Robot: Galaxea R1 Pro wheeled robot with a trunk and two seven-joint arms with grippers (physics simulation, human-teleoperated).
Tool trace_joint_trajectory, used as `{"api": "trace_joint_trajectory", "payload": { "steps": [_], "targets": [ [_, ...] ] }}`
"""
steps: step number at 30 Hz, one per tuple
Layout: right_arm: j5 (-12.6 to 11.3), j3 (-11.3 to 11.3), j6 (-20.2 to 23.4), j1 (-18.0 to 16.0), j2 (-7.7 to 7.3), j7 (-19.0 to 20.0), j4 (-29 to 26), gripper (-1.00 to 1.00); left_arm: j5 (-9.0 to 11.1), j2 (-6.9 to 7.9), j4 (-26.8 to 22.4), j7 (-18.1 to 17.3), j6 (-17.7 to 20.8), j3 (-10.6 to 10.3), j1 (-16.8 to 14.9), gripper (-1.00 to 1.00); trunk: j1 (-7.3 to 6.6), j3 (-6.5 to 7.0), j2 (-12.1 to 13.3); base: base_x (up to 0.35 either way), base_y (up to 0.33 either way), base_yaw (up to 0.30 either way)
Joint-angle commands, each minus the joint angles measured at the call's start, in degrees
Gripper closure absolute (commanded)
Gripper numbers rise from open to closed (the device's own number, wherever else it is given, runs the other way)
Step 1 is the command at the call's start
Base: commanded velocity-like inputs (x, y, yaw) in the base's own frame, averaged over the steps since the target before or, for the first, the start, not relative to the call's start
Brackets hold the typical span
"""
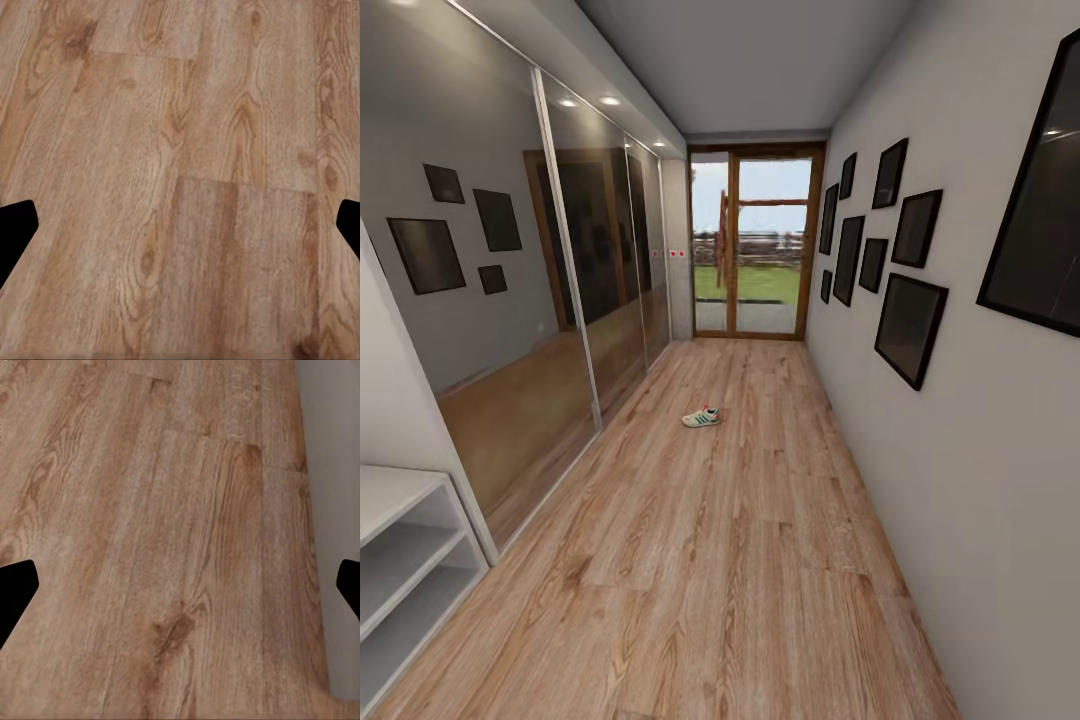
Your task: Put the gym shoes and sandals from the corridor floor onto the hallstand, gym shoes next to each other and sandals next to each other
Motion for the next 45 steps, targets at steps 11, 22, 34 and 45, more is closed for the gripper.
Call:
{"api": "trace_joint_trajectory", "payload": {
  "steps": [11, 22, 34, 45],
  "targets": [
    [-0.6, -0.3, -0.1, -0.1, 0.31, -0.5, -0.1, -1.00, 0.3, 0.77, 0.2, 0.1, -0.2, 1.6, -0.1, -1.00, 0.00, -0.55, 0.0, 0.000, 0.000, 0.094],
    [-0.6, -0.2, -0.2, -0.1, 1.18, -0.6, 0.1, -1.00, 1.1, 1.31, 0.2, -0.4, -0.2, 2.0, -0.2, -1.00, 0.00, -1.28, 0.0, 0.000, 0.000, 0.181],
    [-0.5, -0.2, -0.2, -0.1, 1.82, -0.7, 0.4, -1.00, 1.1, 1.23, 0.2, -0.8, -0.3, 1.9, -0.2, -1.00, 0.00, -1.89, 0.0, 0.000, 0.000, 0.237],
    [-0.5, -0.3, -0.2, -0.1, 1.82, -0.7, 0.2, -1.00, 1.2, 1.02, 0.2, -0.6, -0.3, 2.1, -0.3, -1.00, 0.00, -2.44, 0.0, 0.000, 0.000, 0.244]
  ]
}}
